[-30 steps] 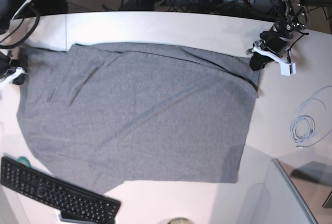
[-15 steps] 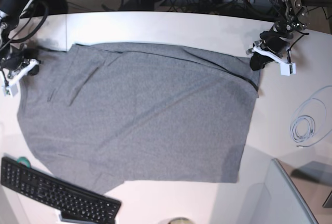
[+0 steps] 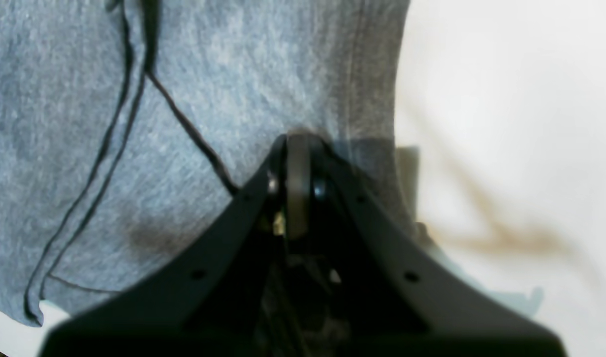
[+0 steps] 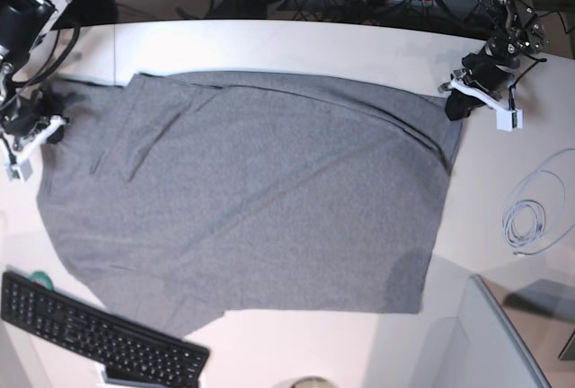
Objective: Layout the t-shirt on the table in an organized manner, then fold the t-shirt properly
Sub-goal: 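Pull the grasped shirt edge taut with both grippers, spreading it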
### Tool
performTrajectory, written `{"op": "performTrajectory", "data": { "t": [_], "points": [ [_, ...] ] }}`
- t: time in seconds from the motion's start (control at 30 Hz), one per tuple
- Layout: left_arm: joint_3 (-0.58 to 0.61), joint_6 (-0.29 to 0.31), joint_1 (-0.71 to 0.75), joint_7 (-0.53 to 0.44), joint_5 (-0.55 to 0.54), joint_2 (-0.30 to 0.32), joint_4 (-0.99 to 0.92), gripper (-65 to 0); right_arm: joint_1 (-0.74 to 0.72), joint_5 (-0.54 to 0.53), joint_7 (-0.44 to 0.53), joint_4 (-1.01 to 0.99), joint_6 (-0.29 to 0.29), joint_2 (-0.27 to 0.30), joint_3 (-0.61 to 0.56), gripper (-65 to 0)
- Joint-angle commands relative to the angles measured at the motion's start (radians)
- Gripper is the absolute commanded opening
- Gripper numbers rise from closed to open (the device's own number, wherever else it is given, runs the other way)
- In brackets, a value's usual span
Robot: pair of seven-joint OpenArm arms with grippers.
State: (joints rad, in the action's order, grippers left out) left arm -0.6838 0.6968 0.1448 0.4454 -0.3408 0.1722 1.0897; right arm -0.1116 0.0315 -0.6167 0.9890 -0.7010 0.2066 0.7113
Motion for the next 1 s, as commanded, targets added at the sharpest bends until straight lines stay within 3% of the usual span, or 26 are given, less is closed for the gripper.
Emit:
{"op": "performTrajectory", "data": {
  "t": [0.0,0.3,0.4,0.5,0.57,0.73,0.83,0.97],
  "points": [
    [-0.004,0.001,-0.004,-0.021,-0.011,0.028,0.013,-65.0,-0.018,0.035,-0.004,0.008,0.003,0.027,-0.002,-64.2],
    [0.0,0.001,-0.007,-0.017,-0.011,0.039,0.022,-65.0,-0.036,0.04,-0.01,-0.011,0.003,0.035,-0.008,-64.2],
    [0.037,0.001,-0.004,-0.017,-0.011,0.037,0.02,-65.0,-0.013,0.031,-0.025,0.104,0.003,0.006,0.003,-63.5],
    [0.049,0.001,0.009,-0.021,-0.019,0.036,0.019,-65.0,0.048,-0.055,-0.118,0.319,0.003,-0.029,0.006,-61.5],
    [0.059,0.001,0.013,-0.021,-0.02,0.034,0.023,-65.0,0.088,-0.13,-0.21,0.46,0.003,-0.062,0.044,-54.5],
    [0.06,0.001,0.016,-0.021,-0.02,0.025,0.022,-65.0,0.131,-0.222,-0.431,0.723,0.003,-0.206,0.31,-23.0],
    [0.06,0.001,0.017,-0.023,-0.02,0.023,0.022,-65.0,0.14,-0.226,-0.515,0.761,0.003,-0.299,0.434,-20.6],
    [0.062,0.001,0.016,-0.023,-0.02,0.022,0.022,-65.0,0.171,-0.23,-0.533,0.715,0.003,-0.332,0.469,-20.4]
  ]
}}
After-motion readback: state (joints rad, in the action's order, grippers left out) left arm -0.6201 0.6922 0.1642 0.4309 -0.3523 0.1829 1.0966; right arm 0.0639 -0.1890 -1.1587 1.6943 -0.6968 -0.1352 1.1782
